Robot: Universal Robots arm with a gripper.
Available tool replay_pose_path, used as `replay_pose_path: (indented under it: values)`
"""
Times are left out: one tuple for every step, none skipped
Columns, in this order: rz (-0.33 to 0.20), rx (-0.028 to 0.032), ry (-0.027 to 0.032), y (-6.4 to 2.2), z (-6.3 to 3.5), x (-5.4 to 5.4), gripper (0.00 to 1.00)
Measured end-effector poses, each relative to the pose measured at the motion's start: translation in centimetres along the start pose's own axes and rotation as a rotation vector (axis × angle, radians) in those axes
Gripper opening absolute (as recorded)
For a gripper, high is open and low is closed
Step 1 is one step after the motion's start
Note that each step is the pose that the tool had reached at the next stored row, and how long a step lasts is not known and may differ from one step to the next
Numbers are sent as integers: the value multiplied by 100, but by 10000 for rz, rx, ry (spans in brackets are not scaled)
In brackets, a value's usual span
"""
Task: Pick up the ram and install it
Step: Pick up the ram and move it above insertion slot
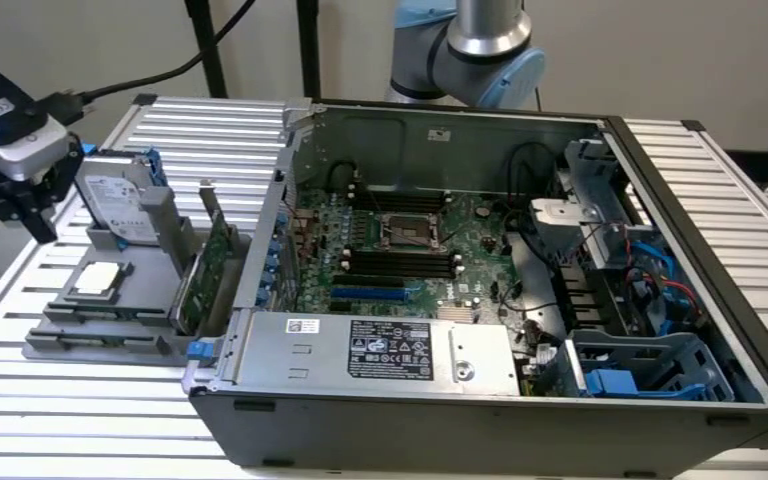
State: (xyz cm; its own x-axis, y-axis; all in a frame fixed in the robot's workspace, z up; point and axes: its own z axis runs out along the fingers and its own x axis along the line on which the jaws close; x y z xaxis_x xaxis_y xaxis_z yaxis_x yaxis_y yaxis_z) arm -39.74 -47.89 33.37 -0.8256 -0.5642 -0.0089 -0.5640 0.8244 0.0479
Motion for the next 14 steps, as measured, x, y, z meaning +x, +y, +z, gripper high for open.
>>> replay_pose_path:
  values:
    - [-179, -2, 8, -1, 7, 0, 0]
    - [-370, -4, 18, -1, 13, 0, 0]
    - [-549, -5, 26, -1, 20, 0, 0]
    - [-729, -7, 34, -1, 27, 0, 0]
    - [-909, -8, 43, -2, 33, 0, 0]
    - [-1088, -10, 53, -2, 39, 0, 0]
    - [-1269, -12, 60, -2, 46, 0, 0]
    - [-1447, -13, 70, -3, 52, 1, 0]
    - [-1628, -15, 78, -3, 59, 0, 0]
    - [-1823, -17, 88, -3, 65, 0, 0]
    - [-2002, -18, 96, -3, 72, 1, 0]
    - [-2178, -20, 105, -4, 78, 1, 0]
    - [-2357, -21, 113, -4, 85, 1, 0]
    - [-2537, -23, 122, -4, 91, 1, 0]
